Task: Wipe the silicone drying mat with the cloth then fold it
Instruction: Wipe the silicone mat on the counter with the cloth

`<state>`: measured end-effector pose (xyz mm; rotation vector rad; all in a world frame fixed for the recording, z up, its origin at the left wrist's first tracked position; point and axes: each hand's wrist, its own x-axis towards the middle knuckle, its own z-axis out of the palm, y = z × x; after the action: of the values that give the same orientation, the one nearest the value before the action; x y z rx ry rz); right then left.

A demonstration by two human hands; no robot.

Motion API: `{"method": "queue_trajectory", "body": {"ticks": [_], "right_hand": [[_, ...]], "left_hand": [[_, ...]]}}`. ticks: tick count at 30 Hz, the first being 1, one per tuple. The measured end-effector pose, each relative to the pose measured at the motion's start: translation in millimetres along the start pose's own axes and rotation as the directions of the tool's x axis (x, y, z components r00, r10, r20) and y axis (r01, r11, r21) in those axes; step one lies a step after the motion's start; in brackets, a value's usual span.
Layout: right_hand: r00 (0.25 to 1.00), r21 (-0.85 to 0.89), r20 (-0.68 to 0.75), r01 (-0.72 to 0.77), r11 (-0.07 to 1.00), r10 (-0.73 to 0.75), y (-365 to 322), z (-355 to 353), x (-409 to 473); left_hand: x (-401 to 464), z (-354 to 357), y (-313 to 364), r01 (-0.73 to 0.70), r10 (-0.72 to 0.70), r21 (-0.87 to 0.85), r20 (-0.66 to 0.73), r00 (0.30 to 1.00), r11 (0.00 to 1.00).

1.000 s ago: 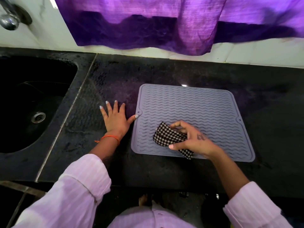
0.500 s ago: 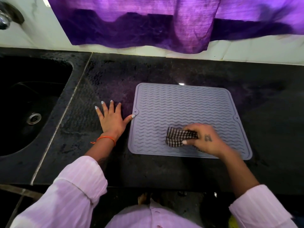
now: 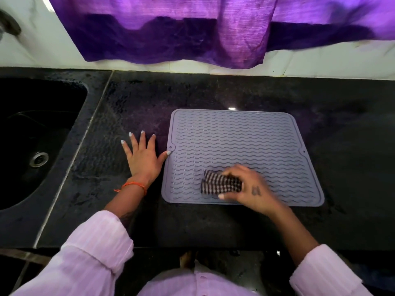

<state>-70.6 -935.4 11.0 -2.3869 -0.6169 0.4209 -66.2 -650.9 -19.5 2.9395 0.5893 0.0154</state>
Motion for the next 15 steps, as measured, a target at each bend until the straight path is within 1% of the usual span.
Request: {"method": "queue_trajectory", "body": {"ticks": [1,3,5,8,10,12,13,15], "right_hand": [[0.998,-0.094,0.020,0.054,0.994,-0.053,3.7,6.7,-4.1],[0.995,-0.158,-0.029,0.087,0.984,-0.093,7.5,15.4,-12.1],[0.989,-0.163,-0.083,0.105,0.981,-0.120,8.5,15.0,-14.9],[0.968,-0.119,-0.181,0.153,0.981,-0.173,12.0,11.9,-13.4],[0.955,-0.186,-0.238,0.136,0.973,-0.179,14.8,16.2,-13.4],[0.957,-0.289,-0.226,0.113,0.950,-0.183,18.7,27.1,-16.4],[0.961,-0.303,-0.208,0.114,0.946,-0.182,20.8,29.5,-17.1],[0.966,-0.245,-0.175,0.144,0.959,-0.190,23.1,21.0,-10.3]], "left_hand": [[0.0,0.3,0.9,-0.007,0.007,-0.001,-0.003,1.000,1.000],[-0.3,1.3,2.3,-0.020,0.019,-0.016,-0.016,1.000,1.000],[-1.1,1.8,4.7,-0.039,0.038,-0.038,-0.032,0.999,0.999],[-0.6,1.2,11.8,-0.096,0.092,-0.058,-0.071,0.993,0.994],[0.5,1.4,18.8,-0.139,0.131,-0.082,-0.099,0.986,0.987],[1.9,2.9,26.7,-0.183,0.172,-0.104,-0.107,0.979,0.978],[2.4,4.2,31.0,-0.205,0.193,-0.113,-0.106,0.975,0.972],[3.8,6.5,39.7,-0.246,0.233,-0.134,-0.107,0.967,0.960]]}}
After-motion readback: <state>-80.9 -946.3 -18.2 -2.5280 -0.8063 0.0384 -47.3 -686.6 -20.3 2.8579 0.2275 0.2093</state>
